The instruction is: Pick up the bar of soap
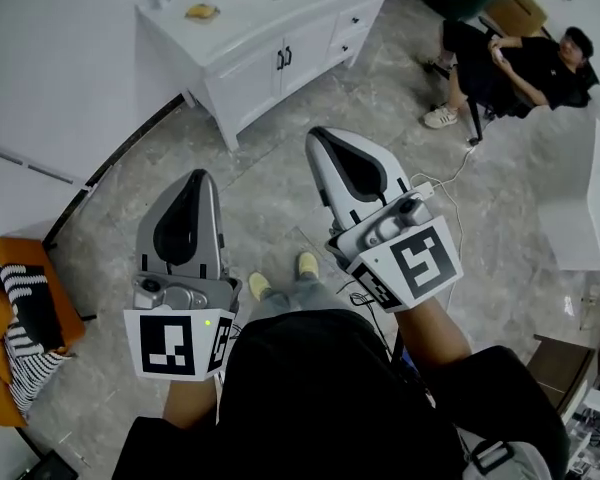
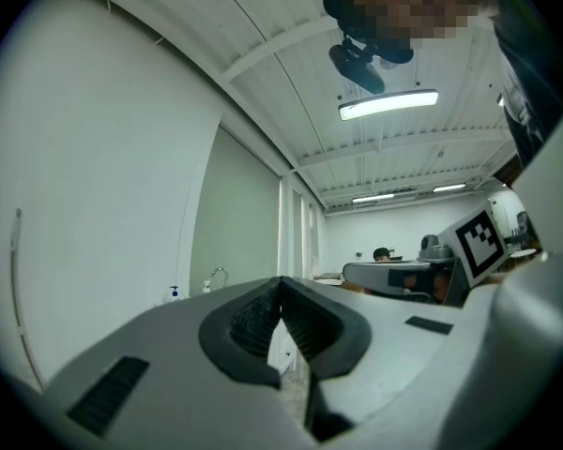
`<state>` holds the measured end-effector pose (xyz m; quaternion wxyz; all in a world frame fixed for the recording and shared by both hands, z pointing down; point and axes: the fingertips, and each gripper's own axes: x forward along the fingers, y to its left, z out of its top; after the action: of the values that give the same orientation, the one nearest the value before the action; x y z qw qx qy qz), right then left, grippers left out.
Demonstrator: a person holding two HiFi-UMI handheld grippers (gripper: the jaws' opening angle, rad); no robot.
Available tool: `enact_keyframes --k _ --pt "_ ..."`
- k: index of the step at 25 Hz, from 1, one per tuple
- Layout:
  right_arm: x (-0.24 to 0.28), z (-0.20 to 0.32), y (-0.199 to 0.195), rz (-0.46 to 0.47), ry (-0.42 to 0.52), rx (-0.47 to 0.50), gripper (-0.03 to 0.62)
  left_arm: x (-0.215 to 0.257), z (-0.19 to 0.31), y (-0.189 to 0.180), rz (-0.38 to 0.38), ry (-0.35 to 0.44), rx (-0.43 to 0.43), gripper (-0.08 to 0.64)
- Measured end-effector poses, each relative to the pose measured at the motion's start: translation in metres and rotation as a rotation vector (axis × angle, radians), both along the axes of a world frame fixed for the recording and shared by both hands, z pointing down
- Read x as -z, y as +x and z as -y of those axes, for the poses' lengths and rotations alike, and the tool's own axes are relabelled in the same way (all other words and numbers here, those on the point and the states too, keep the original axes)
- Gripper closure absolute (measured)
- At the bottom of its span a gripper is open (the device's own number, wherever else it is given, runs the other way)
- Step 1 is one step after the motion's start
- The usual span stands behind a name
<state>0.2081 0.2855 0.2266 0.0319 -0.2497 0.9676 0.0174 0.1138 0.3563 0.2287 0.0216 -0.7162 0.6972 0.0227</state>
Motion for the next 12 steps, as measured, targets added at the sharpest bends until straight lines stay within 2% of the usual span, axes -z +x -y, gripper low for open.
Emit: enact_keyframes --k 4,12 --pt "-0.003 -0.007 -0.016 -0.037 0.035 0.008 0.584 0.001 -0.010 -0.016 -0.007 0.016 0.011 0.554" --pt "-0.013 -0.025 -0.053 -0.039 -0.001 0.017 0.584 -0.010 -0.028 -0.042 -0.018 -0.008 -0.007 0.554"
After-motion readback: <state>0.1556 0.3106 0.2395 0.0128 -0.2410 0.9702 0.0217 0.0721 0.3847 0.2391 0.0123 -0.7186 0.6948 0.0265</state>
